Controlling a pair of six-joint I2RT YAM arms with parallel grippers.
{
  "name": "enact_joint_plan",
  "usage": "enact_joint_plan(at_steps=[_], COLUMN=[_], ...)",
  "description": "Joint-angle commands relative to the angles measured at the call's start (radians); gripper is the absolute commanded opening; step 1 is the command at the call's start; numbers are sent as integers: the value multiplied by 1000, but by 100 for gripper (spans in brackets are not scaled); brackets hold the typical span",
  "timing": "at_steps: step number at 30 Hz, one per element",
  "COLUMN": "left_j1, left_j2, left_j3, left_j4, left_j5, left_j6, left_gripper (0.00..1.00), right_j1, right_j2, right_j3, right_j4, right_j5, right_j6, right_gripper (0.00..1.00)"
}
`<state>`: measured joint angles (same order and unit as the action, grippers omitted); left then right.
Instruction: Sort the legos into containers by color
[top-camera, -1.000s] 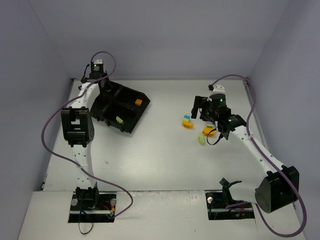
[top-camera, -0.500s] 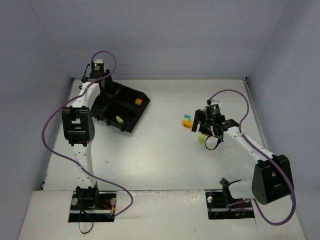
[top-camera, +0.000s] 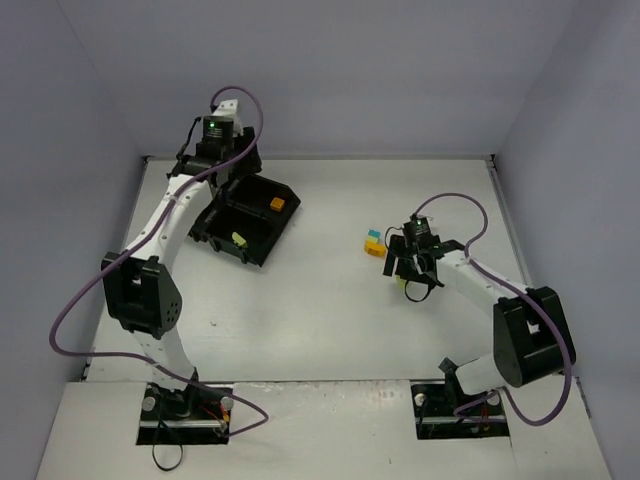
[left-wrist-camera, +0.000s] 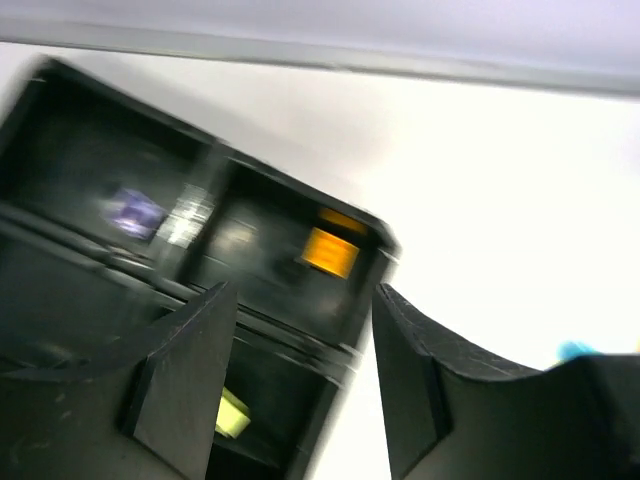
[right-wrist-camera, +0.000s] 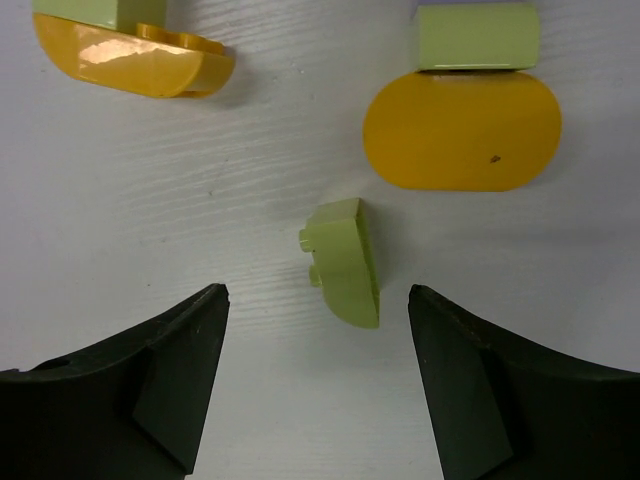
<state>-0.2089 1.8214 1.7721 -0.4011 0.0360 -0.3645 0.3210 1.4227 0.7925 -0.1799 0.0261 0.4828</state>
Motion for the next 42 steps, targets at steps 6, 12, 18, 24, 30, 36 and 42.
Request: enact_joint_plan(at_steps=[6, 12, 18, 24, 30, 36, 42], left_j1=[-110, -178, -198, -169, -136, -115, -103], left_j2=[-134, -163, -189, -238, -326, -428, -542], left_j3=[-89, -160, -157, -85, -91, -144, -214], left_j4=[-48, -41, -65, -172, -245, -281, -291], left_j5=[47, 68, 53, -74, -200, -246, -281], left_j6=[-14, -31, -41, -33, -51, -42, -30], left_gripper=[50, 50, 50, 50, 50, 50, 50], right_j1=[0, 3, 113, 210, 265, 331, 398], right_j2=[105, 139, 78, 100, 278, 490, 675], right_j3=[40, 66, 145, 295, 503, 764, 979], right_j4=[46, 66, 91, 266, 350, 402, 411], right_j5=[64, 57, 58, -128, -284, -373, -457], right_j6=[-32, -87, -202, -303, -372, -394, -426], right_gripper=[62, 28, 0, 0, 0, 2, 5])
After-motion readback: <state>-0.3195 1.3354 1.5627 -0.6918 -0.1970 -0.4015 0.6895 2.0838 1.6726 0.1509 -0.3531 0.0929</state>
